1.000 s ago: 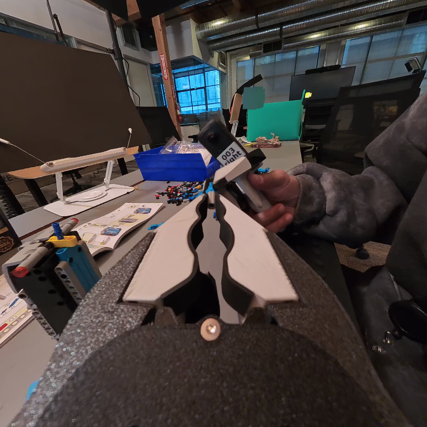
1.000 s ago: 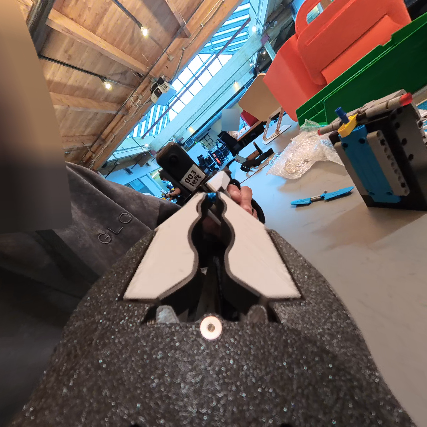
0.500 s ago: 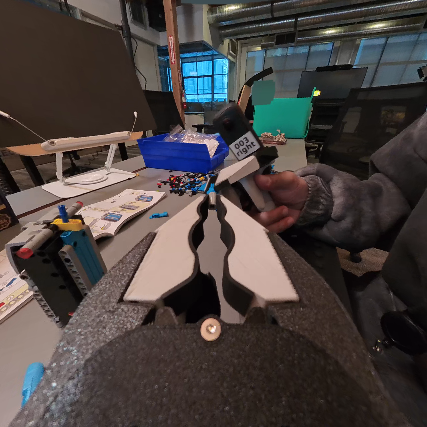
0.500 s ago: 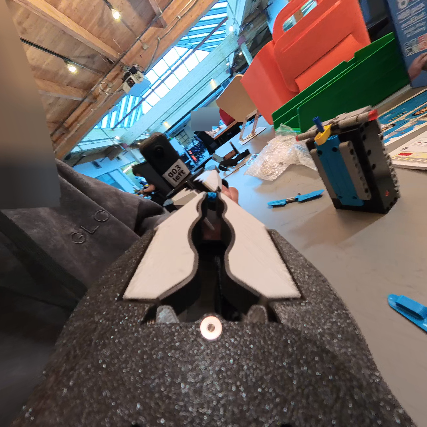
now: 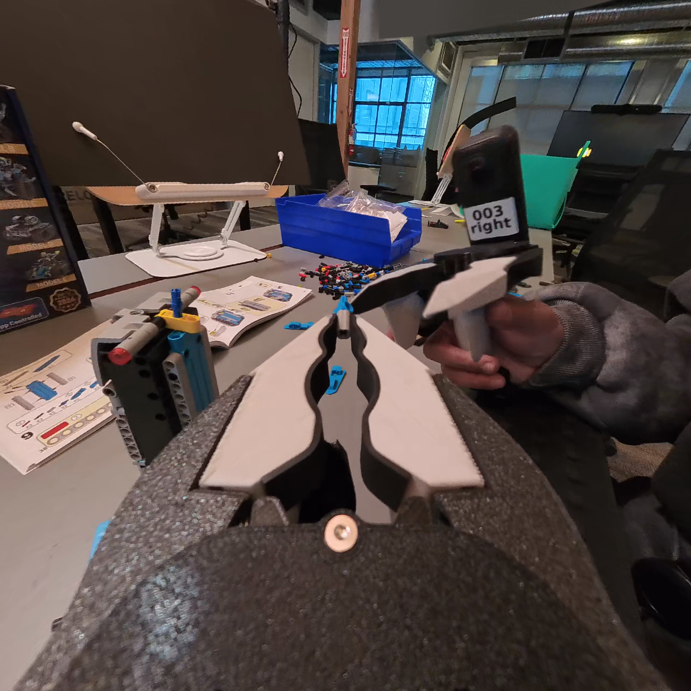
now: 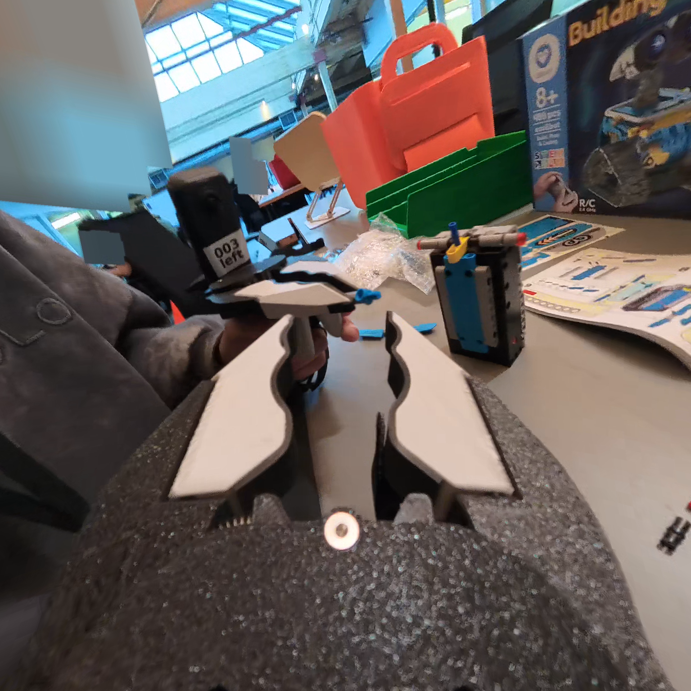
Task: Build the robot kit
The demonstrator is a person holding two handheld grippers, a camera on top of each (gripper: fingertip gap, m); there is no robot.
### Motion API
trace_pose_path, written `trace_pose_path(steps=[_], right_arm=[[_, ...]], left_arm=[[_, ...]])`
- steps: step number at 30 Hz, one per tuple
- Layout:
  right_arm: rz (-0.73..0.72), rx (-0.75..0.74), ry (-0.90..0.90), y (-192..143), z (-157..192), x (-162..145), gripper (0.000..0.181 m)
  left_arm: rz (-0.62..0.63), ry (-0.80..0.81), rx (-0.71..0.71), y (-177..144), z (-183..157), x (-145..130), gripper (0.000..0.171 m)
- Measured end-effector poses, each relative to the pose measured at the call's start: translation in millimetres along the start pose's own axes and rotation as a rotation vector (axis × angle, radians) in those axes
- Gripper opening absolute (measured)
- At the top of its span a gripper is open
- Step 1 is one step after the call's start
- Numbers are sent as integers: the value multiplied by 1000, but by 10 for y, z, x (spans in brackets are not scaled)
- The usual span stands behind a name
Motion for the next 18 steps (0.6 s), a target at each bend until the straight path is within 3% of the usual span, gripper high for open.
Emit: trace_pose_path(steps=[2, 6, 13, 18], right_arm=[[46, -20, -76, 52, 49, -54, 51], [83, -73, -207, 102, 113, -86, 36], [29, -140, -394, 96, 182, 24, 56], [9, -179, -562, 112, 289, 64, 56]], left_arm=[[-2, -10, -14, -2, -16, -2, 6], [-41, -129, -76, -33, -5, 57, 6], [-78, -214, -143, -67, -33, 120, 6], [-110, -289, -230, -109, -116, 203, 6]])
Point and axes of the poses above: each gripper's, where its closed fingertips meet, y out along the fingers, x out of its top, z = x × y across the jaws, the point moved 1 cm from there along -y, back along the fingers, and after that the axes turned 5 degrees about x, right-handed, at the moved point
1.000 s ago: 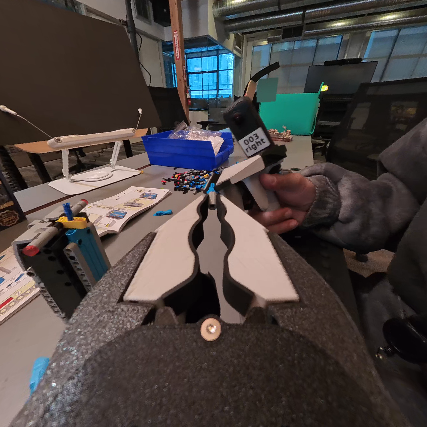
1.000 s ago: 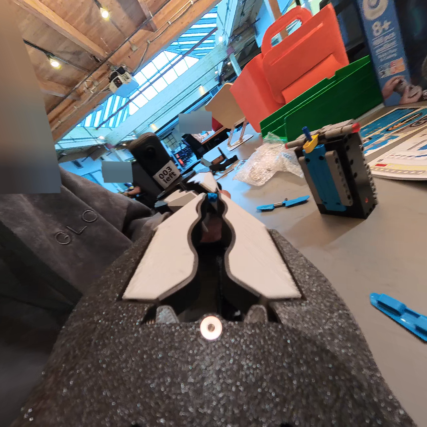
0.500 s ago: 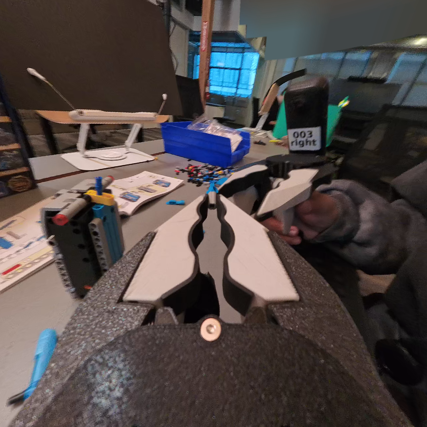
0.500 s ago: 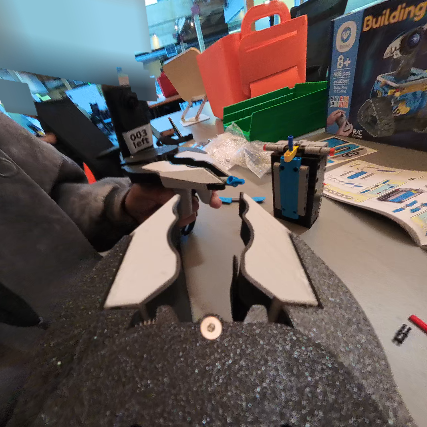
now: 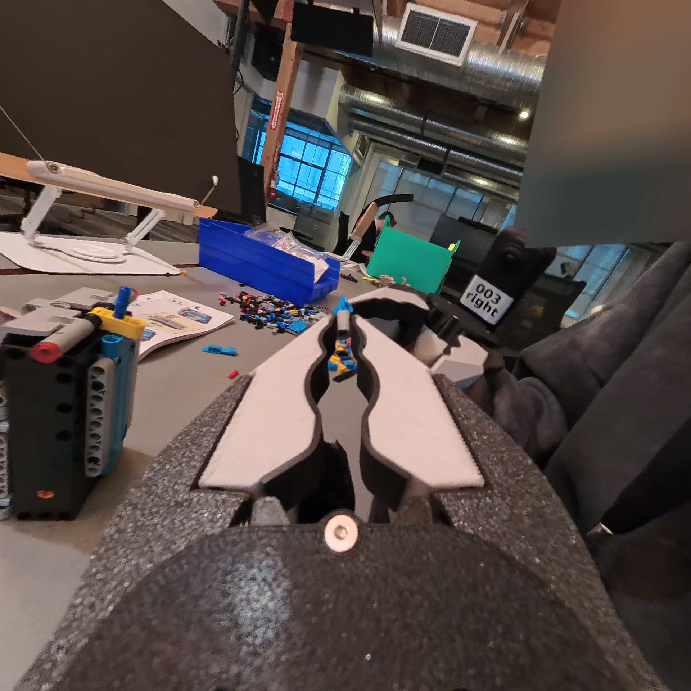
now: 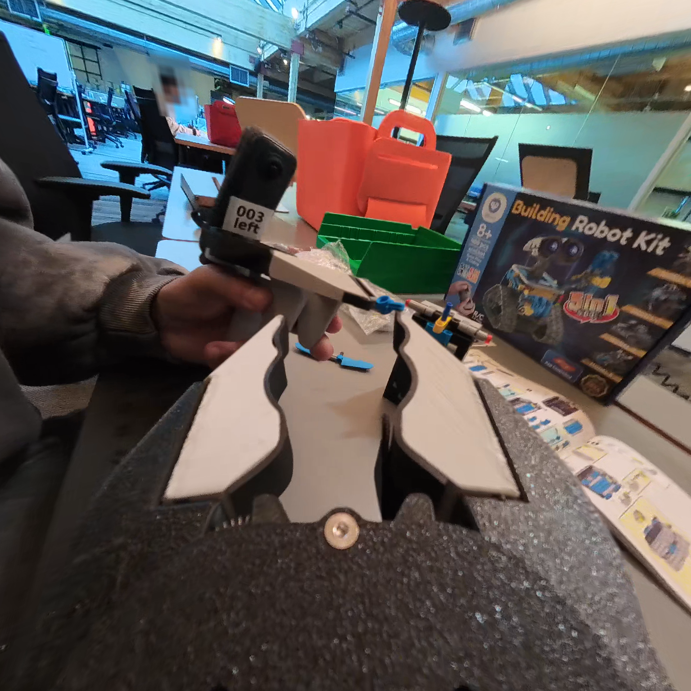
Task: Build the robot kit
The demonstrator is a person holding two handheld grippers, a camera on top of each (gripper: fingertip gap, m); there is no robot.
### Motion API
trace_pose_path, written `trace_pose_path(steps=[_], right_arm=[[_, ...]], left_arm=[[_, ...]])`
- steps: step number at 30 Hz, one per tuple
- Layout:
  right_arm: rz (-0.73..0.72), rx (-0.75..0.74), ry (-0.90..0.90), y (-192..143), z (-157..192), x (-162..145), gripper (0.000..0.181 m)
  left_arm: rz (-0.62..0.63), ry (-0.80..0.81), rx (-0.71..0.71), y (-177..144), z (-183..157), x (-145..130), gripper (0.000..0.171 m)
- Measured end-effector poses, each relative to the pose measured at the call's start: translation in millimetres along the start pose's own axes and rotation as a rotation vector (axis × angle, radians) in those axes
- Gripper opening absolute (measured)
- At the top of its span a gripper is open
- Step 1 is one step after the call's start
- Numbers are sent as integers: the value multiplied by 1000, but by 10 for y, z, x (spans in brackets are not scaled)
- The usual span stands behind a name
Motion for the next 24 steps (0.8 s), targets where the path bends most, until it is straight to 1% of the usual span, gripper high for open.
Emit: trace_pose_path(steps=[2, 3, 5, 7, 10, 12, 14, 16, 19, 21, 22, 24], right_arm=[[-5, -9, -50, 3, 41, 31, 57], [-7, -27, -78, -2, 45, 51, 60], [-13, -64, -130, -11, 45, 77, 60], [9, -91, -153, 7, 36, 42, 62], [1, -110, -159, -11, 27, 53, 56], [-4, -102, -149, -11, 35, 63, 58], [-6, -93, -152, -4, 53, 65, 59], [-1, -82, -165, 11, 83, 57, 57], [8, -47, -153, 35, 131, 33, 56], [9, -15, -129, 44, 161, 21, 56], [12, -23, -126, 40, 143, 20, 56], [5, -55, -113, -2, 71, 38, 55]], left_arm=[[-4, -45, -8, -2, 4, 15, 6], [-3, -58, 4, -2, 29, 13, 6], [-12, -76, -17, -8, 3, 29, 6], [-5, -82, -23, -1, -15, 17, 6], [6, -139, -51, 0, -36, 6, 6], [38, -164, -64, 17, -52, -35, 6], [95, -199, -81, 48, -83, -99, 7], [142, -220, -96, 73, -120, -145, 7], [163, -262, -121, 86, -152, -173, 7], [159, -310, -147, 87, -155, -182, 7], [146, -341, -156, 86, -145, -176, 7], [92, -472, -199, 58, -126, -97, 6]])
Point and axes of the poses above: each gripper's, where its closed fingertips meet, y out along the fingers, x out of its top, z = x × y across the jaws, the point moved 1 cm from there along -y, back along the fingers, and after that the axes turned 5 degrees about x, right-handed, at the moved point
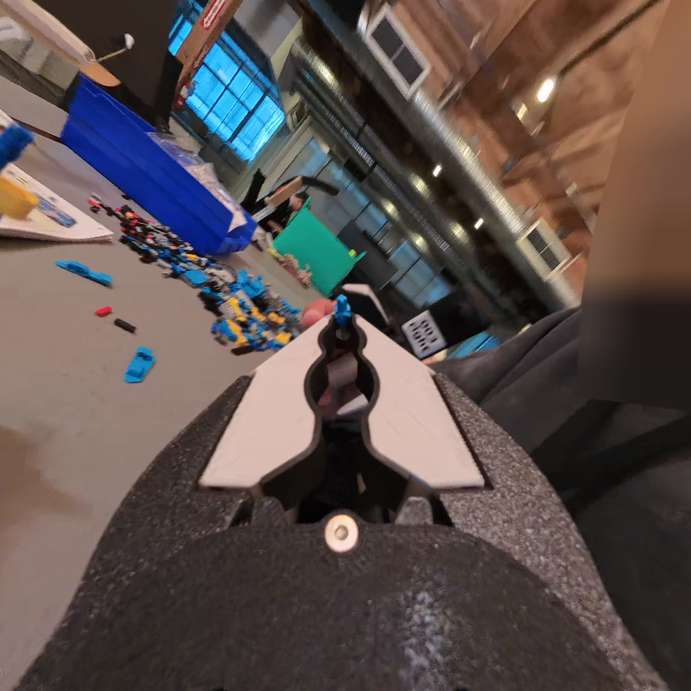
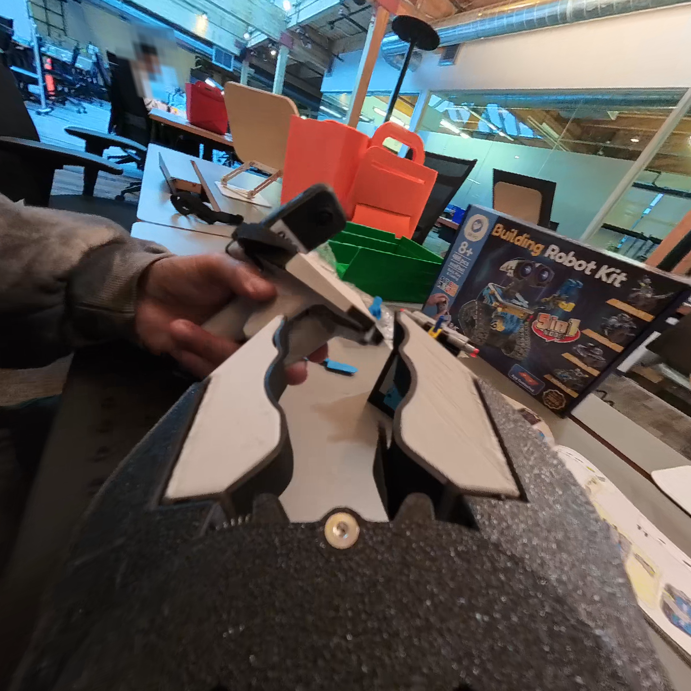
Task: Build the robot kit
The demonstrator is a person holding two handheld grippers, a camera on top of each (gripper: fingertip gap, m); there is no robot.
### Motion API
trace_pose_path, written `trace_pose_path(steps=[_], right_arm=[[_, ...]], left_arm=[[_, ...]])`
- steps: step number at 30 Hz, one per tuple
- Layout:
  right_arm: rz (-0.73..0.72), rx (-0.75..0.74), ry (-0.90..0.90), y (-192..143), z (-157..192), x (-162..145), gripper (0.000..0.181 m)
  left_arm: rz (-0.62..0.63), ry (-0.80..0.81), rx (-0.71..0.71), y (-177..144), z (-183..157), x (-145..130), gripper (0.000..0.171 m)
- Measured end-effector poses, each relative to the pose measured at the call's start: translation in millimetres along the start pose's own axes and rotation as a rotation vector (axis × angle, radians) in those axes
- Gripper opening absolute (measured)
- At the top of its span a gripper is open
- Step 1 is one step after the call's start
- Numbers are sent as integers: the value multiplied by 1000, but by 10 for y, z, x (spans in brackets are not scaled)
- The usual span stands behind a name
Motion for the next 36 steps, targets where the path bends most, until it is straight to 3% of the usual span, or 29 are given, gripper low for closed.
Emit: trace_pose_path(steps=[4, 12, 24, 28, 30, 33, 36], right_arm=[[20, -35, 3, -47, -86, -28, 37], [58, -80, -94, -70, -109, -51, 8], [26, 235, 246, -84, 50, -93, 7], [55, 251, 257, -112, 6, -133, 12], [144, 156, 240, -208, -287, -295, 15], [476, 4, 229, -455, -921, -864, 21], [713, 47, 232, -572, -1177, -1274, 15]], left_arm=[[-55, -153, -60, -62, 30, 71, 6], [0, -195, -76, 12, -16, -30, 6], [185, -192, -99, -91, -61, -196, 6], [168, -179, -91, -108, -33, -167, 6], [92, -95, -72, -160, -40, -21, 6], [53, 228, 102, -210, 55, 99, 7], [-7, 407, 166, -224, 53, 140, 7]])
Point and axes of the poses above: each gripper's, where its closed fingertips meet, y out along the fingers, x out of its top, z = x × y across the jaws, the point moved 1 cm from there along -y, back along the fingers, and after that the axes turned 5 degrees about x, right-handed, at the moved point
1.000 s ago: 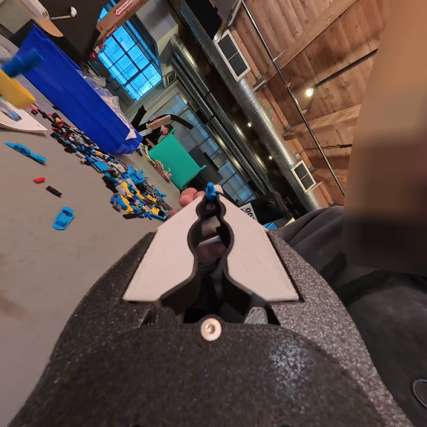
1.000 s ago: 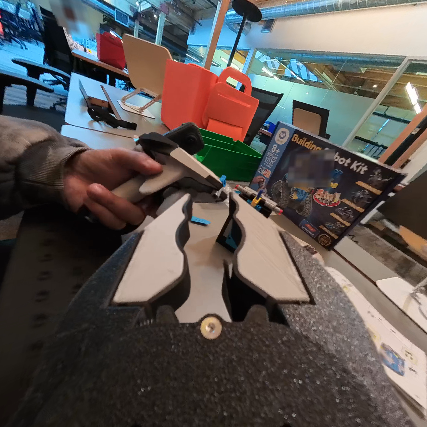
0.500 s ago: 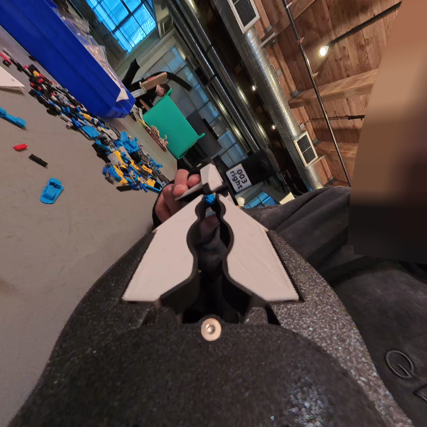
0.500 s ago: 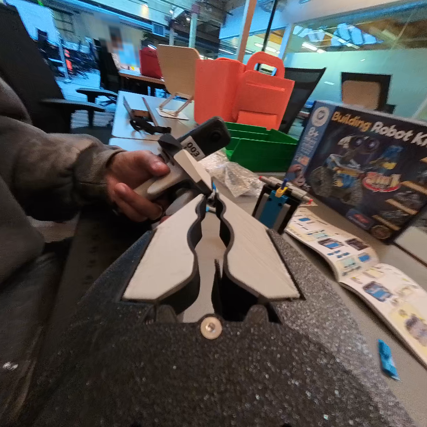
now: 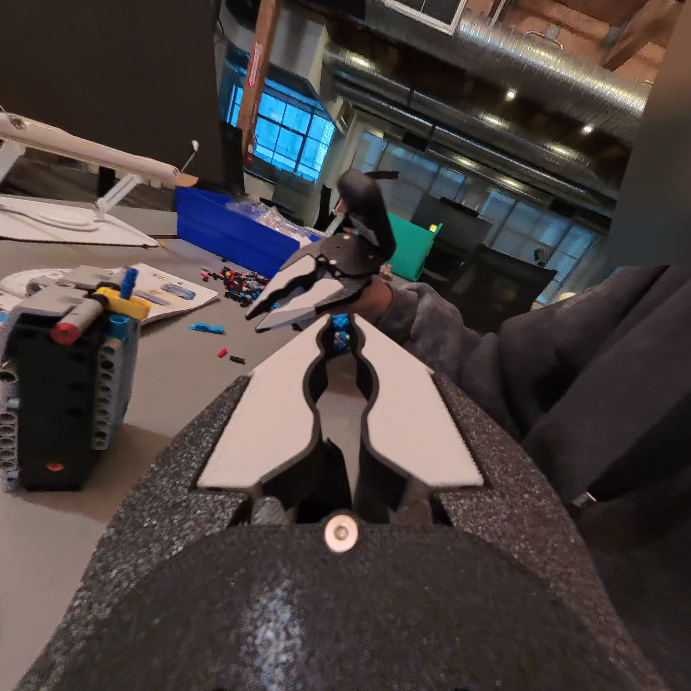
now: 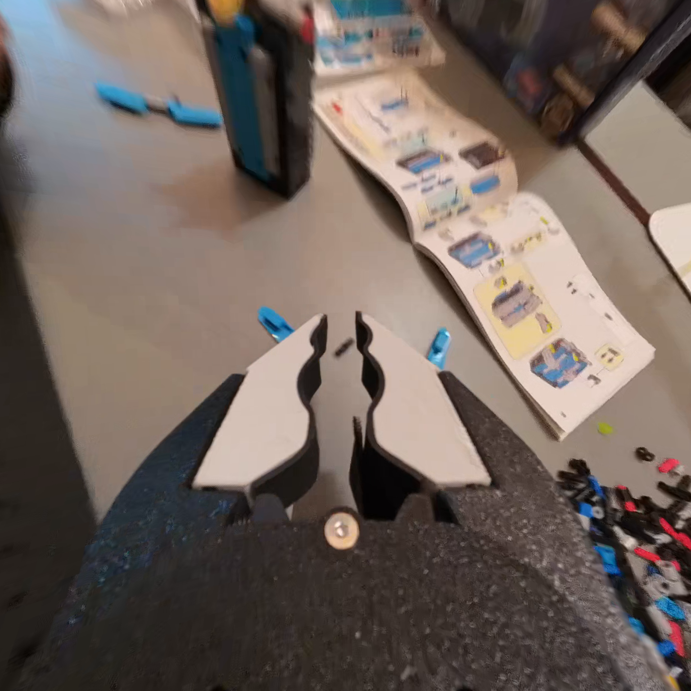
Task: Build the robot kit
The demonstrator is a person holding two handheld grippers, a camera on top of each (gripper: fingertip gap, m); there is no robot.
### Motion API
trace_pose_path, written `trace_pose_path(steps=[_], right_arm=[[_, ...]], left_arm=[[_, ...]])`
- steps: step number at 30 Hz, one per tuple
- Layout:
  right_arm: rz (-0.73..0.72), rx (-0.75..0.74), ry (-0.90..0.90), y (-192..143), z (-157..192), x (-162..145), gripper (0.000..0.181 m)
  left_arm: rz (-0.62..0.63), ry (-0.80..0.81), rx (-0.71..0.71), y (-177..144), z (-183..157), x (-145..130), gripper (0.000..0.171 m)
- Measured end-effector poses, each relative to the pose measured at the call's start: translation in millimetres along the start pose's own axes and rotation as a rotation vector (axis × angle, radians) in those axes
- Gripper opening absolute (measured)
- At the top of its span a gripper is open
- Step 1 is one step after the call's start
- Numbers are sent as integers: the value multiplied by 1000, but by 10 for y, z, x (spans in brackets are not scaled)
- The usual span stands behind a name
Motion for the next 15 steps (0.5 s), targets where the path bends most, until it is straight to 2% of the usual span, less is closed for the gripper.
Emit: trace_pose_path(steps=[3, 6, 15], right_arm=[[100, 75, -23, 191, -143, -102, 8], [126, 180, 25, 291, -172, -153, 10], [230, 187, -24, 387, -226, -380, 7]], left_arm=[[-27, -10, 4, -31, 20, 2, 7], [-40, -19, -9, -64, 12, 11, 7], [0, 14, -32, -17, -57, -60, 7]])
Point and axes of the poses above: each gripper's, where its closed fingertips meet, y out along the fingers, x out of its top, z = x × y across the jaws, the point moved 1 cm from there along -y, back along the fingers, and after that the axes turned 5 degrees about x, right-handed, at the moved point
